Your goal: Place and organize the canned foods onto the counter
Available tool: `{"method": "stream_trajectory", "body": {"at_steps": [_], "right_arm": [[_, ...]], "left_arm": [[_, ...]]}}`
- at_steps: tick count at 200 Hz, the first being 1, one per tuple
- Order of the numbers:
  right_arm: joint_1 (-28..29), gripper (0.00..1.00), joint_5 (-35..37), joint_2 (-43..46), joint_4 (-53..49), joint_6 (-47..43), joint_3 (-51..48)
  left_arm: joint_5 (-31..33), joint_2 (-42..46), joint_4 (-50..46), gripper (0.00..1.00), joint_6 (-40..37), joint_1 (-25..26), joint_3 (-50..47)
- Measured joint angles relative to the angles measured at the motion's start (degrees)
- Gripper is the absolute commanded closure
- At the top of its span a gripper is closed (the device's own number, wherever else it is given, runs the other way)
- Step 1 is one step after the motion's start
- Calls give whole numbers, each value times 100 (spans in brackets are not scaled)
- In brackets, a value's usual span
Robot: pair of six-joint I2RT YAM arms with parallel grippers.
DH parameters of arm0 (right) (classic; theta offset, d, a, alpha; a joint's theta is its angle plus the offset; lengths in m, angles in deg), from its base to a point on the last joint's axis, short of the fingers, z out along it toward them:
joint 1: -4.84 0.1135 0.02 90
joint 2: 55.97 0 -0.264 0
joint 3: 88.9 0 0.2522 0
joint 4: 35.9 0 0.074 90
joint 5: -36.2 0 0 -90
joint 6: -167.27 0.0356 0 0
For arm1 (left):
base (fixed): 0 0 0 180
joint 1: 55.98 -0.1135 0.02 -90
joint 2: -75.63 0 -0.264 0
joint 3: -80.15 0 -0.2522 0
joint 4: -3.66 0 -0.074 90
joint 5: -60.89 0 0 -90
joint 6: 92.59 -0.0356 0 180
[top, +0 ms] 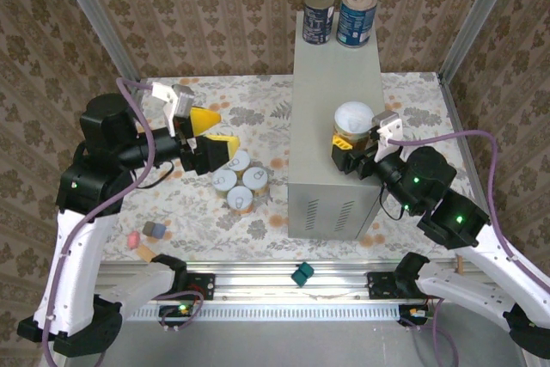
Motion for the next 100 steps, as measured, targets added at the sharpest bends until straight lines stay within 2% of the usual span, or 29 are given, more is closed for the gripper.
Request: {"method": "stream_trajectory", "body": {"at_steps": [47,100], "right_arm": [[0,15,35,249,-299,0,7],[-131,26,96,50,-413,-44,190]], "left_arm": [[-107,70,151,0,98,-33,-199],[-170,72,345,0,229,-68,-293]]}}
